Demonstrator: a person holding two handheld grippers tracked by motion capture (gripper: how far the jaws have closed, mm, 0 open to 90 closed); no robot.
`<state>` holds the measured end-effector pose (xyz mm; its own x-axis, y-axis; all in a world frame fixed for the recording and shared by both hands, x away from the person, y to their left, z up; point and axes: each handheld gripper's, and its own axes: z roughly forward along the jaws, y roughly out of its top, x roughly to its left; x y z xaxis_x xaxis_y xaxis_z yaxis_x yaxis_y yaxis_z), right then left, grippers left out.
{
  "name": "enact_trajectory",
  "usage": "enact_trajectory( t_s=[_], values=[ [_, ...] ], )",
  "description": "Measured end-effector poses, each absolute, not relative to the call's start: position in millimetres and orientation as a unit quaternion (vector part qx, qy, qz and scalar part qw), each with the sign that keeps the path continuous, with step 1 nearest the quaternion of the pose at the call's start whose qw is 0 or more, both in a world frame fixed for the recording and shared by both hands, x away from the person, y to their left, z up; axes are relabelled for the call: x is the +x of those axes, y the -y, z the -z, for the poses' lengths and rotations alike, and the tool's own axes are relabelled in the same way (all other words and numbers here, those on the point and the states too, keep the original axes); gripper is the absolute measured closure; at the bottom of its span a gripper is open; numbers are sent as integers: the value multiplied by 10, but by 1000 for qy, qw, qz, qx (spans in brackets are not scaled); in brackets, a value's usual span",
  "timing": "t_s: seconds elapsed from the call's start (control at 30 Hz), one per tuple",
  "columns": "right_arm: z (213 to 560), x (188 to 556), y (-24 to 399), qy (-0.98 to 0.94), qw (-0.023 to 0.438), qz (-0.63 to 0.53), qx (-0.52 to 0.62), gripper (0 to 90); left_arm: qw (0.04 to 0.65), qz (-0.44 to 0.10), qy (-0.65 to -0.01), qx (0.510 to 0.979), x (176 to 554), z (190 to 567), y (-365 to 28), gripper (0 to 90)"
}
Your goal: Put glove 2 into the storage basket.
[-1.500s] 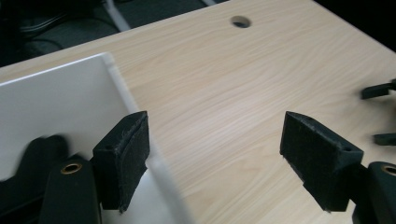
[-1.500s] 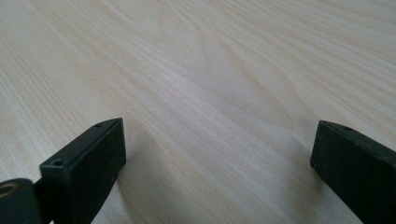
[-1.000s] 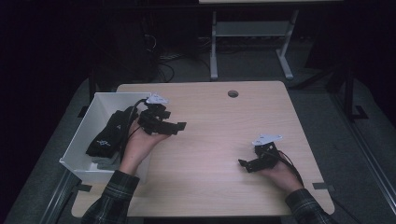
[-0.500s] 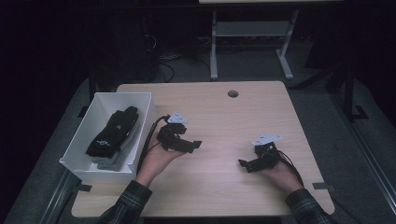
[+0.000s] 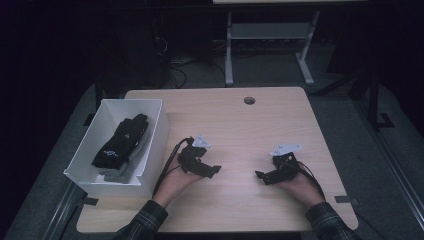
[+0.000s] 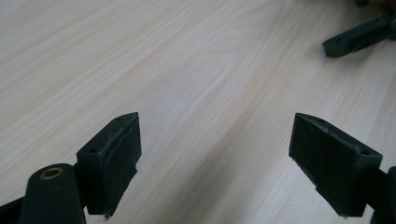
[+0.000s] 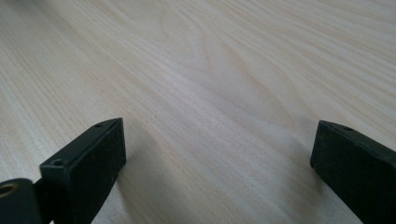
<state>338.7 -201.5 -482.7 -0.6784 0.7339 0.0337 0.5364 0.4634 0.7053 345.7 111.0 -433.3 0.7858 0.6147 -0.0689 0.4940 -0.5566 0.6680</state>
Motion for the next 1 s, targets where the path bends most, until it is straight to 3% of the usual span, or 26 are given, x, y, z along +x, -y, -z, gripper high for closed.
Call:
enact_trajectory(
  t_s=[0.5, 1.0],
  values=[
    [4827, 3386, 2015, -844, 138, -356, 377, 32, 335, -104, -287, 891, 3400, 4708, -1144, 133],
    [4827, 3386, 2015, -844, 138, -356, 377, 32, 372, -111, -262, 884, 3357, 4779, -1183, 127]
  ],
)
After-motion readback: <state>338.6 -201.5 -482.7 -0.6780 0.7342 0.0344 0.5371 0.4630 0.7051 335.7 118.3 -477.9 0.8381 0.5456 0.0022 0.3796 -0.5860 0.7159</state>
